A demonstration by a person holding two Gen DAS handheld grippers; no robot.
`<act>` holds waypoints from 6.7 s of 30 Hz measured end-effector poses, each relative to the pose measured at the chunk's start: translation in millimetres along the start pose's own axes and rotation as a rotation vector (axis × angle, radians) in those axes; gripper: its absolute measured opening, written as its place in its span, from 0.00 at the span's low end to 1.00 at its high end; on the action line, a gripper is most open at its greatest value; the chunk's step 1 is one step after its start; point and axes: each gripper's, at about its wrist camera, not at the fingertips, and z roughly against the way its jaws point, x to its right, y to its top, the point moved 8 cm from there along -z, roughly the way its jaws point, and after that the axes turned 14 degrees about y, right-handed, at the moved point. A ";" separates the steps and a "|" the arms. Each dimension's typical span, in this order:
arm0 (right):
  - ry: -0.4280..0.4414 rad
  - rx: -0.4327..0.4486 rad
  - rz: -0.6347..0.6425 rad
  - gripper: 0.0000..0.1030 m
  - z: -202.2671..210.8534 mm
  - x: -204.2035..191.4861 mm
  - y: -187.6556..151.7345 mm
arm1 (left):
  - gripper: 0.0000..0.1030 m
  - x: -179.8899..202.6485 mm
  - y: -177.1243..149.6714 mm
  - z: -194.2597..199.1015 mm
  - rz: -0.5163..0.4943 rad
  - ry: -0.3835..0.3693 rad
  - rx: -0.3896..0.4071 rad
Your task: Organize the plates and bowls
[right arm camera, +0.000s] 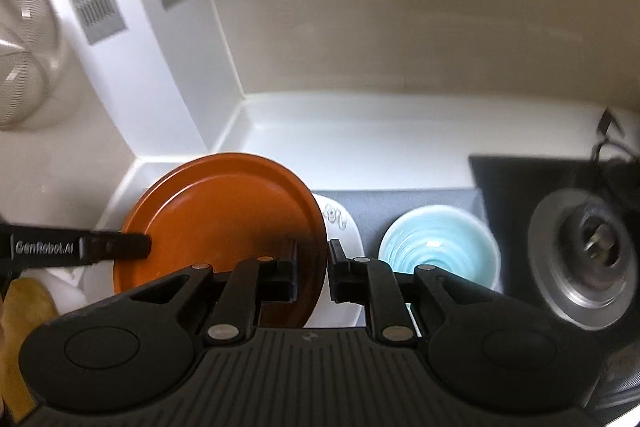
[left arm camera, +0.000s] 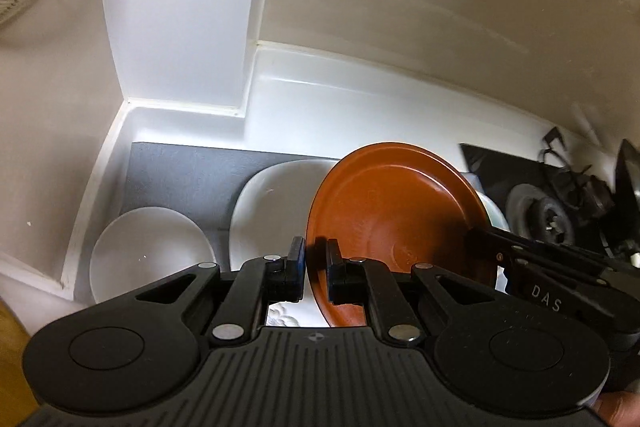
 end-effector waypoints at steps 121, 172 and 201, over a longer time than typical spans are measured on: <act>-0.003 0.007 -0.102 0.12 32.6 109.6 -1.0 | 0.12 135.7 6.8 -53.8 -0.087 -0.083 -0.209; 0.098 0.052 -0.309 0.13 2.8 178.7 -51.3 | 0.21 172.3 -13.3 -110.2 -0.135 -0.143 -0.367; 0.106 0.090 -0.217 0.84 13.1 167.5 -64.9 | 0.28 168.5 -17.9 -108.9 -0.208 -0.079 -0.362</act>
